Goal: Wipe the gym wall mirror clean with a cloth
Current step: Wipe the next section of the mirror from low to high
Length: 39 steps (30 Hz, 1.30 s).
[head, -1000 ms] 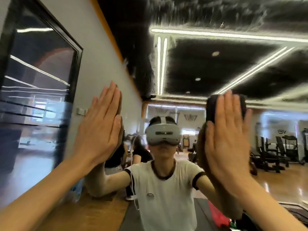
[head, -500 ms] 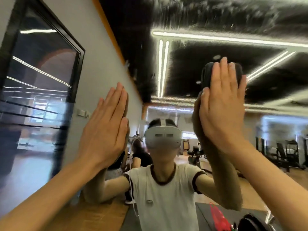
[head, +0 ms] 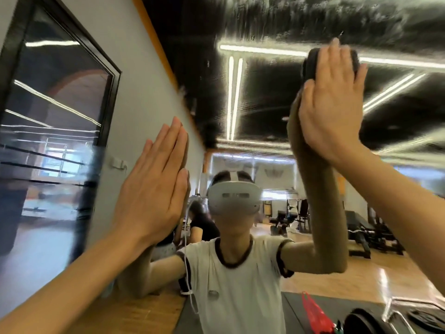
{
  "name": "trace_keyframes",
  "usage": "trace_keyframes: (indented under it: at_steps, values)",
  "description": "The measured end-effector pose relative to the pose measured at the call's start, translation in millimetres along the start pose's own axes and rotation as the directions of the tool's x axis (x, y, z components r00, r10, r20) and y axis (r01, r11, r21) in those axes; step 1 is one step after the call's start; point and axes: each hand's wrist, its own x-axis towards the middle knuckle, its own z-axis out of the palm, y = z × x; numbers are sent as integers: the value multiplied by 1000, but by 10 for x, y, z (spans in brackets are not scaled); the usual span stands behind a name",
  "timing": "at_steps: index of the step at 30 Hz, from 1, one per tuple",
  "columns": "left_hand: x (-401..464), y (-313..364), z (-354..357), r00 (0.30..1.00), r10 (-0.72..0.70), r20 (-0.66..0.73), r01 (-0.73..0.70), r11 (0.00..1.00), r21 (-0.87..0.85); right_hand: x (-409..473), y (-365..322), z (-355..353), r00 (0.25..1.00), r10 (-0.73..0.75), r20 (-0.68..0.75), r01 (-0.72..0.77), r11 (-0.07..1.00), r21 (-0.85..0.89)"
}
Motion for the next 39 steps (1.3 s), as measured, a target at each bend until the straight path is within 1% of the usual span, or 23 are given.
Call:
trace_keyframes:
  at_steps: [2,4,7,9,11,13,14,15,18,20,22,23,25,27,29,30,31,33,35,36,37,38,39]
  values:
    - [3,1,-5,1000,4,6,-4,1000,1,91,-354,71,987,-162,17,162,986,39]
    - [6,1,-11,1000,8,13,-8,1000,2,86,-599,118,936,-348,42,346,937,53]
    - [8,6,-22,1000,-5,18,5,1000,6,-386,-482,64,852,-518,76,511,855,89]
    - [-2,14,-23,1000,-11,23,10,1000,14,-1071,-252,-65,763,-635,122,619,772,144]
    - [-13,17,-26,999,-18,32,18,1000,21,-1686,-3,-206,633,-751,189,734,659,164]
    - [-4,25,-32,998,-28,51,27,1000,16,-1822,178,-261,506,-828,240,818,549,169]
    - [-3,30,-36,998,-31,63,30,999,14,-1705,174,-251,498,-829,254,818,547,179]
    - [-4,36,-44,997,-37,71,36,999,18,-1502,112,-203,535,-809,245,792,581,190]
    - [-43,106,-67,996,-84,41,84,996,10,-593,-241,-69,754,-638,159,615,770,170]
    - [-118,245,-78,991,-134,13,135,989,-64,-285,-436,-3,842,-527,116,512,848,136]
    - [-227,438,-48,990,-138,6,137,979,-149,-562,-452,35,838,-541,74,530,838,132]
    - [-289,533,-16,991,-132,9,131,974,-183,-922,-388,41,797,-598,87,587,800,122]
    - [-399,653,60,993,-120,18,121,970,-210,-1832,-210,-79,673,-717,183,712,694,103]
    - [-475,684,127,994,-108,33,111,981,-157,-2507,70,-222,546,-803,239,803,583,124]
    - [-508,662,150,994,-95,49,100,990,-101,-2484,262,-240,499,-835,234,823,540,174]
    - [-508,653,154,995,-88,54,92,992,-91,-2268,276,-211,507,-828,237,811,552,194]
    - [-505,647,157,995,-81,55,85,993,-83,-1960,247,-170,560,-799,219,776,599,199]
    - [-499,647,163,996,-75,46,79,994,-75,-1193,157,-100,742,-652,153,631,757,167]
    - [-502,641,172,996,-72,42,76,994,-82,-606,63,-67,876,-475,83,465,878,112]
    - [-506,640,175,996,-74,42,77,993,-86,-518,18,-57,907,-414,71,408,909,92]
    - [-509,638,174,996,-76,41,80,993,-91,-576,-1,-35,916,-396,68,390,917,83]
    - [-509,638,172,996,-79,40,83,992,-97,-769,12,-35,912,-403,80,398,914,75]
    - [-507,640,171,996,-82,41,86,991,-100,-1077,61,-60,886,-451,108,445,892,76]
